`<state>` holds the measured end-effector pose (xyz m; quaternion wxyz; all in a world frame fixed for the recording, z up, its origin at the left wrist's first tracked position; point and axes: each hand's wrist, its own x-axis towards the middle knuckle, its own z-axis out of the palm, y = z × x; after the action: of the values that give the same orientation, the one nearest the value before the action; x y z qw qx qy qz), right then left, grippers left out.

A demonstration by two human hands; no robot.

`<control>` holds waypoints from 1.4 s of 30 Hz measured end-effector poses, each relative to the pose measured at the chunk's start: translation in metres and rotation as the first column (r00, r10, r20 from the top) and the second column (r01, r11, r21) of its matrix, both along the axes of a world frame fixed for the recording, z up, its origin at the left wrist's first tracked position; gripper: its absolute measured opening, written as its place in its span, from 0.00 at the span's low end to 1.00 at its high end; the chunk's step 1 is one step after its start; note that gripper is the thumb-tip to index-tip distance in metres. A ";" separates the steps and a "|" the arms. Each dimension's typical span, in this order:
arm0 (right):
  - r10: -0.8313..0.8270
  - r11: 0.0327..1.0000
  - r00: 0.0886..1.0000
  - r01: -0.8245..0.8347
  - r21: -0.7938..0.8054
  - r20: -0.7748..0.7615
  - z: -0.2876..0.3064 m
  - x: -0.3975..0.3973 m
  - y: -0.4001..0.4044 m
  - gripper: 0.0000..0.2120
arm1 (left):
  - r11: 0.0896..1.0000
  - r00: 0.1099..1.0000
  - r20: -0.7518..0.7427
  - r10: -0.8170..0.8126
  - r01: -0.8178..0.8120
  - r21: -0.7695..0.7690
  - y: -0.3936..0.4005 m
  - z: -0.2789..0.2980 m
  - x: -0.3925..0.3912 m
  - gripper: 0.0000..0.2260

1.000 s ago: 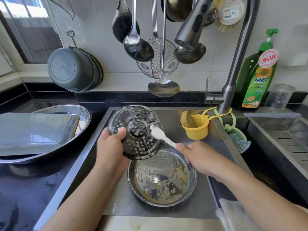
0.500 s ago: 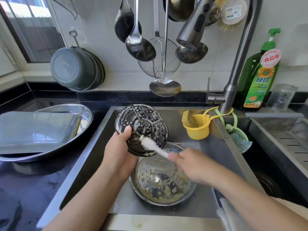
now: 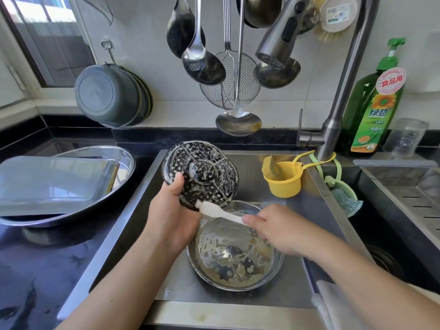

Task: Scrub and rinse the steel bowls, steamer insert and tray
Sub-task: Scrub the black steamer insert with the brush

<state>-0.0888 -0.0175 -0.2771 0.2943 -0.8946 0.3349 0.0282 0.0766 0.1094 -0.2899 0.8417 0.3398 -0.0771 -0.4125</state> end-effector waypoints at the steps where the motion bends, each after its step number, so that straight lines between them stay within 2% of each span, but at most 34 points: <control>1: -0.018 1.000 1.000 0.018 0.000 -0.007 0.002 -0.005 -0.006 0.25 | 1.000 1.000 -0.010 -0.006 0.006 -0.011 0.001 0.001 0.002 0.21; 9: 0.004 1.000 0.999 -0.003 -0.005 0.054 -0.005 0.007 0.008 0.27 | 0.994 0.993 0.067 -0.101 0.098 0.053 -0.004 0.006 -0.022 0.17; 13: -0.091 0.996 0.994 0.090 0.017 0.055 0.007 -0.007 -0.007 0.25 | 0.990 0.990 0.078 -0.121 0.115 0.075 -0.003 0.001 -0.014 0.17; 15: -0.162 0.987 0.982 0.162 0.005 0.095 0.010 -0.013 -0.017 0.25 | 0.976 0.985 0.164 -0.057 0.020 0.217 -0.002 -0.003 -0.008 0.14; 16: -0.198 0.980 0.970 0.198 0.019 0.138 0.009 -0.016 -0.022 0.26 | 0.941 0.958 0.283 -0.041 -0.059 0.334 -0.001 -0.005 -0.005 0.13; 18: -0.281 0.959 0.930 0.263 0.105 0.235 0.006 -0.018 -0.030 0.26 | 0.832 0.813 0.575 -0.092 -0.255 0.493 0.002 -0.009 -0.002 0.10; 19: -0.323 0.945 0.905 0.290 0.154 0.276 0.005 -0.018 -0.031 0.25 | 0.793 0.704 0.697 -0.136 -0.345 0.503 0.003 -0.009 -0.002 0.08; 21: -0.414 0.906 0.846 0.346 0.245 0.336 0.001 -0.018 -0.035 0.25 | 0.783 0.493 0.837 -0.236 -0.413 0.465 0.003 -0.010 -0.006 0.05; 24: -0.534 0.839 0.749 0.413 0.355 0.391 0.000 -0.018 -0.044 0.23 | 0.773 0.252 0.883 -0.395 -0.428 0.468 -0.002 -0.019 -0.011 0.07; 26: -0.552 0.825 0.733 0.411 0.388 0.398 -0.001 -0.019 -0.049 0.23 | 0.746 0.097 0.858 -0.504 -0.452 0.489 -0.004 -0.029 -0.013 0.05; 28: -0.544 0.829 0.742 0.401 0.391 0.392 -0.003 -0.019 -0.051 0.23 | 0.759 -0.093 0.828 -0.553 -0.465 0.455 -0.005 -0.036 -0.015 0.02; 31: -0.545 0.825 0.745 0.395 0.405 0.384 -0.002 -0.021 -0.049 0.23 | 0.843 -0.495 0.696 -0.519 -0.430 0.323 -0.004 -0.036 -0.023 0.05; 32: -0.541 0.828 0.747 0.393 0.400 0.386 -0.002 -0.021 -0.050 0.23 | 0.868 -0.604 0.631 -0.488 -0.412 0.277 -0.004 -0.033 -0.024 0.07; 35: -0.523 0.840 0.751 0.371 0.396 0.404 -0.002 -0.023 -0.051 0.24 | 0.913 -0.834 0.373 -0.408 -0.363 0.186 -0.006 -0.016 -0.022 0.07; 38: -0.493 0.857 0.770 0.351 0.377 0.404 -0.004 -0.026 -0.052 0.25 | 0.930 -0.951 0.086 -0.297 -0.268 0.251 -0.008 -0.012 -0.009 0.02; 40: -0.466 0.876 0.785 0.343 0.340 0.408 -0.008 -0.026 -0.053 0.26 | 0.907 -0.968 -0.129 -0.216 -0.248 0.341 -0.013 -0.022 -0.005 0.07; 42: -0.438 0.892 0.802 0.332 0.306 0.406 -0.012 -0.026 -0.056 0.27 | 0.853 -0.948 -0.273 -0.160 -0.272 0.444 -0.019 -0.036 -0.001 0.13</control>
<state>-0.1145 -0.0739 -0.2896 0.4621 -0.7493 0.4250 -0.2105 0.0757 0.0900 -0.3257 0.3094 -0.4319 0.8327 -0.1561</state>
